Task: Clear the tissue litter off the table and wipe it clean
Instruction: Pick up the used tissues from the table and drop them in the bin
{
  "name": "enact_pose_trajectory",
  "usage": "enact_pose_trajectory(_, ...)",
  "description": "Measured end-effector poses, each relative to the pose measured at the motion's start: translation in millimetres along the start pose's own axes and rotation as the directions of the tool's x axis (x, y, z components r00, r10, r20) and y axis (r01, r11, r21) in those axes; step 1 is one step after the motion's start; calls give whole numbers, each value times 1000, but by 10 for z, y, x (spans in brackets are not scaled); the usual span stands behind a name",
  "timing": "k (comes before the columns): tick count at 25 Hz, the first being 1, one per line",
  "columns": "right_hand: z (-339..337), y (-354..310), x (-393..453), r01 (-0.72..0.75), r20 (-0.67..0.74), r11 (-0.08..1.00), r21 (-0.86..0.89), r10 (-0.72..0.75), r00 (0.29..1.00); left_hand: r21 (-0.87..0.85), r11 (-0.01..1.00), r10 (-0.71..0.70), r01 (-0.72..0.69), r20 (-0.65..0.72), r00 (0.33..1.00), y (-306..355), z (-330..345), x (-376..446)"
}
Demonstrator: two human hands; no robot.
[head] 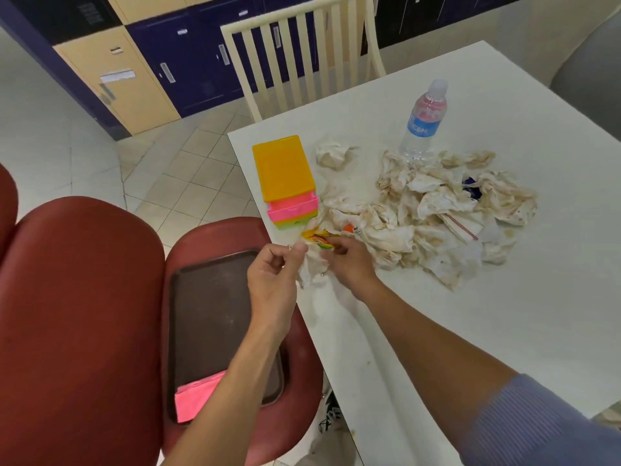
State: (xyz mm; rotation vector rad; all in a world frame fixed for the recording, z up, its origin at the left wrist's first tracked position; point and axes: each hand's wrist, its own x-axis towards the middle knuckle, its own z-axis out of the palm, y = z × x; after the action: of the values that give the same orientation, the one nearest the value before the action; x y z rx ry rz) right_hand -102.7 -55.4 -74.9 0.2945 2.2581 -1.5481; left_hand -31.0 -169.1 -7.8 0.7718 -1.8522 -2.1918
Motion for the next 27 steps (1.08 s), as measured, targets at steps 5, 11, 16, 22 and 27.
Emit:
enact_pose_trajectory(5,-361,-66,-210,-64,-37,953,297,78,996,-19,999,-47,46,-74,996,-66,-17,-63)
enact_pose_trajectory(11,-1138,-42,-673,-40,-96,878,477,98,991,-10,983,-186,185,-30,982,-157,306,-359)
enact_pose_trajectory(16,-1752,126,-1094,-24,-147,825,565,129,981,61,978,-206,201,85,975,-128,712,-748)
enact_pose_trajectory(22,-2532,669,-1706,15,-236,775,632,175,956,167,974,-204,155,332,921,-229,1227,-1390)
enact_pose_trajectory(27,-3128,1309,-2239,31,-314,708,706,274,909,313,943,-251,116,434,866,-523,1637,-1901)
